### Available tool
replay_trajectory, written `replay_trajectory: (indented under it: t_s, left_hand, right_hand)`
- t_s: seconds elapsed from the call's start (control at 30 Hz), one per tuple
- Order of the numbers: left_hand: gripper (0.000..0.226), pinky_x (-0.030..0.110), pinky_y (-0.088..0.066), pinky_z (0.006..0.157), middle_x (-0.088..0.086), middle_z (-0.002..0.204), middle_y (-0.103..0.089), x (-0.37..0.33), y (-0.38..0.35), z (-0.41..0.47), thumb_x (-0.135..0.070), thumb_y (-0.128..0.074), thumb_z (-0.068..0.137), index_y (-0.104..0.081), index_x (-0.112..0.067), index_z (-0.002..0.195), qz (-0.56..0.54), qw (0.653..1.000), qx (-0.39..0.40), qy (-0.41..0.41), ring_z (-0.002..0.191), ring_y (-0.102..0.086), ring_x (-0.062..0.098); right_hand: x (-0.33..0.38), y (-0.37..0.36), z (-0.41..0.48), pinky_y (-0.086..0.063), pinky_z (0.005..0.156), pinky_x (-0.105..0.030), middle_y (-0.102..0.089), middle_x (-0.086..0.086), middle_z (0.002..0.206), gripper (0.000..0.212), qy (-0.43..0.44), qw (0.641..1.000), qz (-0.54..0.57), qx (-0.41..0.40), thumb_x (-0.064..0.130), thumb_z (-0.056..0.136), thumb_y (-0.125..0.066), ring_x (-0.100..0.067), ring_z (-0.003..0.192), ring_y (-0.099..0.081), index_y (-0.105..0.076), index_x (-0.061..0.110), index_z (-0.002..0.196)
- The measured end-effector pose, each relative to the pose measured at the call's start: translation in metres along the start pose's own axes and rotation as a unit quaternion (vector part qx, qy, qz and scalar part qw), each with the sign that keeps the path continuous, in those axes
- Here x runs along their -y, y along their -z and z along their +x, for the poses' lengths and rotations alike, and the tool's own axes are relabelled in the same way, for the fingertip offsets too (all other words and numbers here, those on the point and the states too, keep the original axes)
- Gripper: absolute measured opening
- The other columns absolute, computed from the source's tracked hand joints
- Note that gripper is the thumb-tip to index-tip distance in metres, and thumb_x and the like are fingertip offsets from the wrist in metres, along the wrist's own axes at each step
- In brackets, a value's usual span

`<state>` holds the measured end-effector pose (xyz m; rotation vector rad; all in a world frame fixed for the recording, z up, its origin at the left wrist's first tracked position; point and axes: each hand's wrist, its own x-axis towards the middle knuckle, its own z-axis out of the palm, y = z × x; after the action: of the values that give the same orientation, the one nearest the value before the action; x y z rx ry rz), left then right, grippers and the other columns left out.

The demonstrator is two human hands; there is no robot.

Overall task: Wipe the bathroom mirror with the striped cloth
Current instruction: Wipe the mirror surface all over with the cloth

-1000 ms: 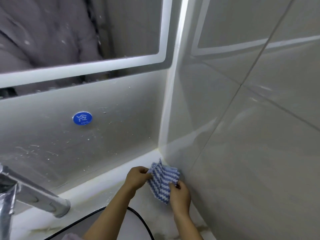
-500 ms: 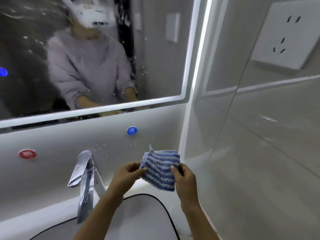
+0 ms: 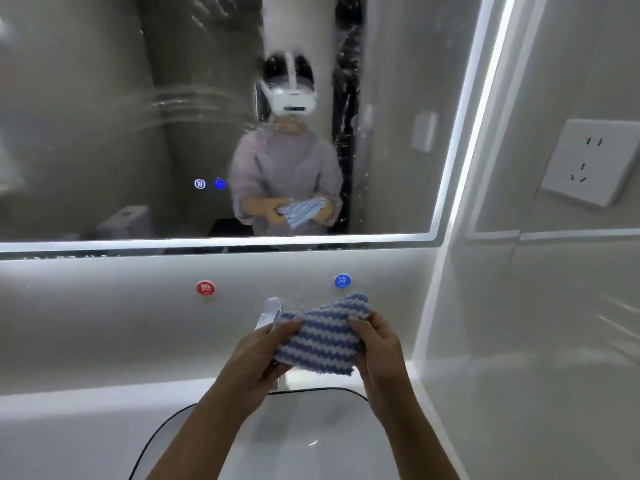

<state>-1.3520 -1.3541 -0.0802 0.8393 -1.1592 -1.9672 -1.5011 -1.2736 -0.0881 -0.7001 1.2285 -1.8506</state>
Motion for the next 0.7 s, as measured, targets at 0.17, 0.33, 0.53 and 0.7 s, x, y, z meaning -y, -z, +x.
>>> replay_trajectory:
  t_s: [0.17,0.33,0.53,0.7]
  left_hand:
    - [0.046,0.026,-0.057,0.065,0.015,0.101,-0.072,-0.006,0.022,-0.040,-0.012,-0.079,0.064,-0.065,-0.005,0.107,-0.011,0.999,-0.028,-0.032,0.085,-0.070,0.022]
    - [0.044,0.032,-0.056,0.069,0.015,0.102,-0.072,-0.021,0.055,-0.075,-0.009,-0.076,0.068,-0.063,-0.007,0.111,0.002,0.999,-0.021,-0.042,0.087,-0.070,0.026]
    - [0.050,0.040,-0.053,0.087,0.017,0.109,-0.069,-0.036,0.109,-0.107,-0.021,-0.079,0.069,-0.063,-0.006,0.114,-0.011,0.998,-0.026,-0.061,0.100,-0.066,0.032]
    - [0.073,0.044,-0.056,0.080,0.019,0.104,-0.070,-0.055,0.184,-0.135,-0.033,-0.089,0.049,-0.063,-0.006,0.112,-0.004,0.996,-0.061,-0.070,0.095,-0.067,0.036]
  right_hand:
    - [-0.008,-0.031,-0.023,-0.057,0.077,-0.041,-0.069,-0.019,0.112,0.043,-0.078,0.985,0.106,0.114,0.020,0.080,-0.061,-0.033,0.098,-0.067,-0.056,0.004,0.120]
    - [-0.019,-0.059,-0.044,-0.050,0.094,-0.048,-0.065,-0.023,0.118,0.045,-0.130,0.966,0.102,0.198,0.017,0.083,-0.066,-0.037,0.106,-0.063,-0.055,-0.001,0.124]
    - [-0.031,-0.114,-0.064,-0.057,0.077,-0.040,-0.071,-0.018,0.105,0.050,-0.100,0.978,0.007,0.186,0.020,0.070,-0.080,-0.033,0.094,-0.069,-0.061,0.002,0.113]
    - [-0.063,-0.188,-0.095,-0.056,0.081,-0.046,-0.072,-0.019,0.099,0.038,-0.102,0.980,-0.013,0.169,0.014,0.068,-0.070,-0.035,0.091,-0.070,-0.067,0.000,0.104]
